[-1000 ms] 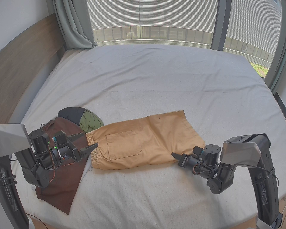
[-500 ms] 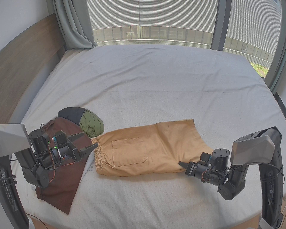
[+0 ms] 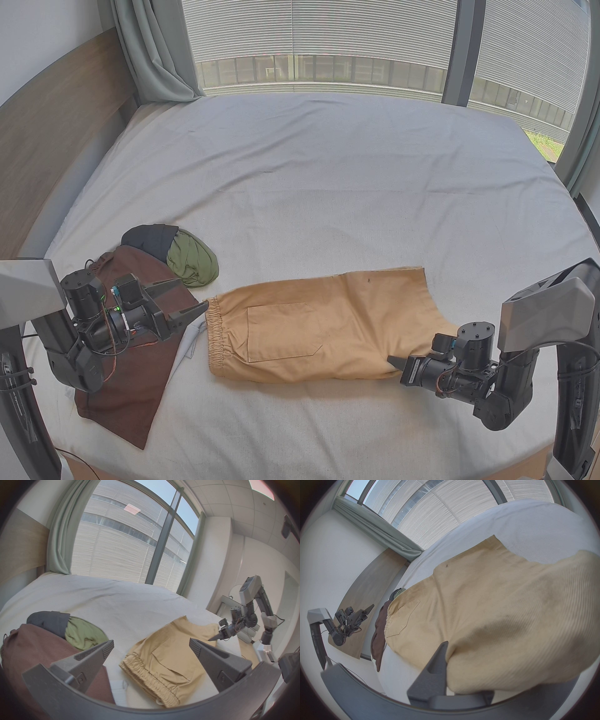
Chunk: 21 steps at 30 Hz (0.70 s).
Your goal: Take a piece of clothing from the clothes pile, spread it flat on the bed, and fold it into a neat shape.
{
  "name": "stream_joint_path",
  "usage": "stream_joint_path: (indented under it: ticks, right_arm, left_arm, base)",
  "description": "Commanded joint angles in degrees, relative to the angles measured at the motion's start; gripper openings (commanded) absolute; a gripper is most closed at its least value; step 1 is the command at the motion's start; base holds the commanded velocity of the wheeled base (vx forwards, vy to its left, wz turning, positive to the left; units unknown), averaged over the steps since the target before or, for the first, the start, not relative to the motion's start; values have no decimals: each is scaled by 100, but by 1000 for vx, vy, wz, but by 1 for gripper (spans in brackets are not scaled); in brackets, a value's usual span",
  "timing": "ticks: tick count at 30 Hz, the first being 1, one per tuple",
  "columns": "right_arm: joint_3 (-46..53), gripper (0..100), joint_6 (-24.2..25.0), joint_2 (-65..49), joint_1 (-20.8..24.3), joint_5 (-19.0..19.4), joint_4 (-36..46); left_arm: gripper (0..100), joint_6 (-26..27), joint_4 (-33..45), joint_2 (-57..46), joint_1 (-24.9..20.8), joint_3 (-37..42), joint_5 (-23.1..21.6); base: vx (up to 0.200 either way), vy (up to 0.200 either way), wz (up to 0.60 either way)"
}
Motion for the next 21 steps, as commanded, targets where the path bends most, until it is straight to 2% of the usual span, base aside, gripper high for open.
stream_joint_path:
  ticks: [1,12,18,21]
  right_arm:
    - [103,0,-111,-82,21,-18,-3]
    - [147,0,-164,-12,3,-18,-3]
    - [147,0,-172,-3,-5,-18,-3]
    - [147,0,-172,-12,3,-18,-3]
  left_arm:
    - [100,1,-3,-9,6,16,-147]
    - [100,89,-3,61,-38,24,-147]
    - [100,511,-3,184,-30,24,-156]
    - [100,555,-3,254,-30,-2,-156]
  base:
    - [0,0,0]
    - [0,0,0]
    - [0,0,0]
    - [0,0,0]
